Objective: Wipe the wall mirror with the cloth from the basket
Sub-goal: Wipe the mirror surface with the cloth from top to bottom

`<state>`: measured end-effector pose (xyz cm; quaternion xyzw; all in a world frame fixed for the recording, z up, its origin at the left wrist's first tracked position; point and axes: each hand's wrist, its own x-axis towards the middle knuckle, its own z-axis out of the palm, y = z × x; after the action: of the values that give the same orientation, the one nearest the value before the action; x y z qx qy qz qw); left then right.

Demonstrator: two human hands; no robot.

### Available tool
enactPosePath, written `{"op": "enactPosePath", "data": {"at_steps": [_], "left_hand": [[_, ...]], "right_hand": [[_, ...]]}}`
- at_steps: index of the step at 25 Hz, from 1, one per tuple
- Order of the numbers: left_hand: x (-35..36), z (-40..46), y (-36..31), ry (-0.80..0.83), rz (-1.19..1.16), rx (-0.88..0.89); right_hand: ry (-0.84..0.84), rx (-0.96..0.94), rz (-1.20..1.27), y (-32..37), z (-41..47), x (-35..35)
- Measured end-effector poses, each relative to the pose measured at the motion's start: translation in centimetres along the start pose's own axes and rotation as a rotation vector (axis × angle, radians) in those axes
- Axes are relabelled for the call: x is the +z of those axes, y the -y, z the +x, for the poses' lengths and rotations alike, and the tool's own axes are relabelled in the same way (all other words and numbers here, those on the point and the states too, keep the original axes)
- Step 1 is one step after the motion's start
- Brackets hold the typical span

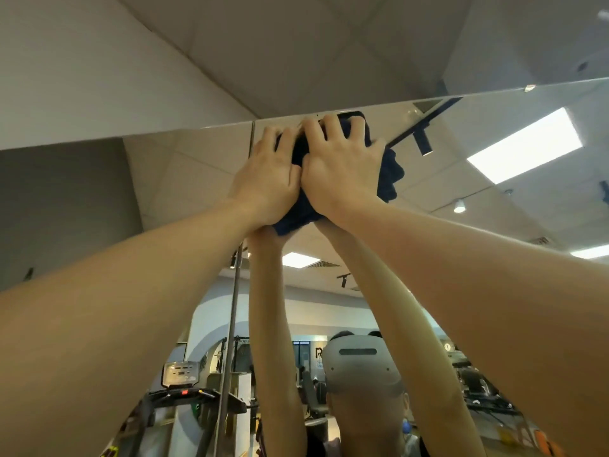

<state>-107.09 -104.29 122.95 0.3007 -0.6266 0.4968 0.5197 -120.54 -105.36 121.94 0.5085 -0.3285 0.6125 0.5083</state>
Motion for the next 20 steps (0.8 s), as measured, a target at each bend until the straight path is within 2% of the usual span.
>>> {"op": "enactPosePath", "data": {"at_steps": [7,20], "left_hand": [[-1.2,-3.4,1.7,-0.028,0.014,-0.067],[-3.3,-13.5,0.3,0.014,0.012,-0.035]], "right_hand": [[0.015,-0.055,-0.009,3.0,-1.6,0.2],[0.095,-0.098,0.053,5.3,-10.8,-2.9]]}}
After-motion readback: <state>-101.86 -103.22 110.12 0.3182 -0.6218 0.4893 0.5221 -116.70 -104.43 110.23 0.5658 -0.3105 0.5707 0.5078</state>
